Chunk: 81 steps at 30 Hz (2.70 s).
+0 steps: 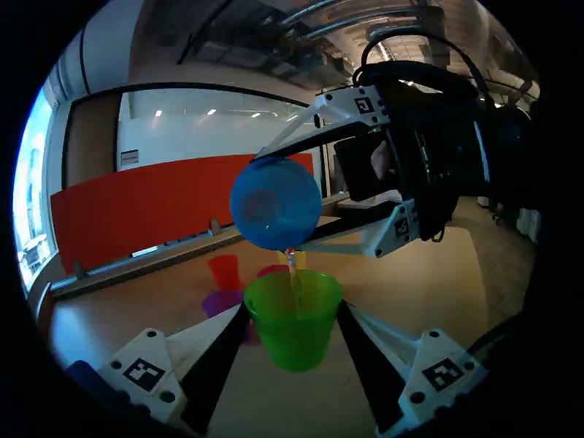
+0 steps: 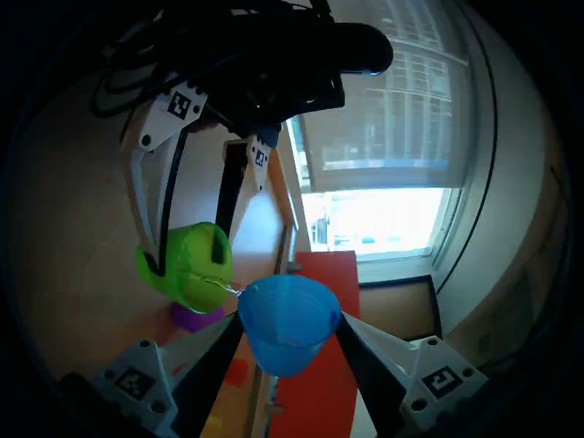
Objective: Pour water
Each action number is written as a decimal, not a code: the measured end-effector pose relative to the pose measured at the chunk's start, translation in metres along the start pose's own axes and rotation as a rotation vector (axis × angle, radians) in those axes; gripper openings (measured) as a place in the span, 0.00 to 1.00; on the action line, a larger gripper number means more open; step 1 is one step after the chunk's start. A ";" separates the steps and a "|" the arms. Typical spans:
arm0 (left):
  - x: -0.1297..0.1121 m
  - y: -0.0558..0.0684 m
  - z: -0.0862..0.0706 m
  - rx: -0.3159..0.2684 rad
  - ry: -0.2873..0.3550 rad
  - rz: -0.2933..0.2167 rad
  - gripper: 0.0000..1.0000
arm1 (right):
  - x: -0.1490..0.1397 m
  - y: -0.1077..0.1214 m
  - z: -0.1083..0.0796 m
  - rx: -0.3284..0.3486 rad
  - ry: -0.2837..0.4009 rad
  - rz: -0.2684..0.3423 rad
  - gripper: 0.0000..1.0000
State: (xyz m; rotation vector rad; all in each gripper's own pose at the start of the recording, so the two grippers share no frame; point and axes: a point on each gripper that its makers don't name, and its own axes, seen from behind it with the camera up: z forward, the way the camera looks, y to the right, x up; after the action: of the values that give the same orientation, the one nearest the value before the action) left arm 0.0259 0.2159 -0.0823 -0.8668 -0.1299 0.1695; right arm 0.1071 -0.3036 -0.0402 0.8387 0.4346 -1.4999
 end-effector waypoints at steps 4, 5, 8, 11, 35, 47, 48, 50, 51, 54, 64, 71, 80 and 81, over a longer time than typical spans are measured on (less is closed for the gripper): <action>0.000 0.001 0.000 -0.001 -0.001 0.001 0.86 | 0.000 0.000 -0.001 -0.001 0.001 -0.006 0.91; 0.000 0.001 0.000 -0.001 -0.001 0.001 0.86 | 0.000 0.000 -0.001 -0.001 0.001 -0.008 0.91; 0.000 0.001 0.001 -0.001 0.000 0.000 0.86 | -0.001 -0.001 -0.001 -0.003 -0.002 -0.017 0.91; -0.001 0.001 0.001 -0.001 -0.001 -0.001 0.86 | -0.001 -0.002 -0.001 -0.002 -0.003 -0.028 0.91; -0.001 0.001 0.002 0.000 0.001 -0.003 0.86 | -0.002 -0.004 0.002 -0.020 -0.001 -0.119 0.91; -0.002 0.003 0.003 -0.001 0.003 -0.002 0.86 | 0.000 -0.002 0.003 -0.024 0.001 -0.159 0.91; -0.002 0.003 0.003 -0.001 0.003 -0.002 0.86 | 0.000 -0.003 0.003 -0.024 0.001 -0.161 0.91; -0.001 0.004 0.004 -0.002 0.003 -0.003 0.86 | -0.001 -0.003 0.003 -0.025 0.001 -0.165 0.91; -0.001 0.004 0.004 -0.002 0.003 -0.003 0.86 | -0.001 -0.003 0.003 -0.026 0.002 -0.167 0.91; -0.001 0.004 0.004 -0.002 0.003 -0.002 0.86 | 0.000 -0.004 0.003 -0.024 0.002 -0.176 0.91; 0.000 0.004 0.004 -0.004 0.004 -0.001 0.86 | 0.002 -0.008 0.003 -0.022 0.004 -0.192 0.91; 0.000 0.003 0.003 -0.003 0.005 -0.002 0.86 | 0.002 -0.006 0.003 -0.025 0.005 -0.193 0.91; 0.000 0.002 0.002 -0.003 0.002 -0.002 0.86 | 0.004 -0.006 0.003 -0.022 0.014 -0.141 0.91; 0.000 0.002 0.002 -0.003 0.002 -0.002 0.86 | 0.004 -0.007 0.002 -0.022 0.015 -0.131 0.91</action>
State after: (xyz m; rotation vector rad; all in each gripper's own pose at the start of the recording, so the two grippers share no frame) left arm 0.0256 0.2185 -0.0823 -0.8693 -0.1297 0.1665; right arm 0.1005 -0.3071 -0.0428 0.8173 0.5244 -1.6078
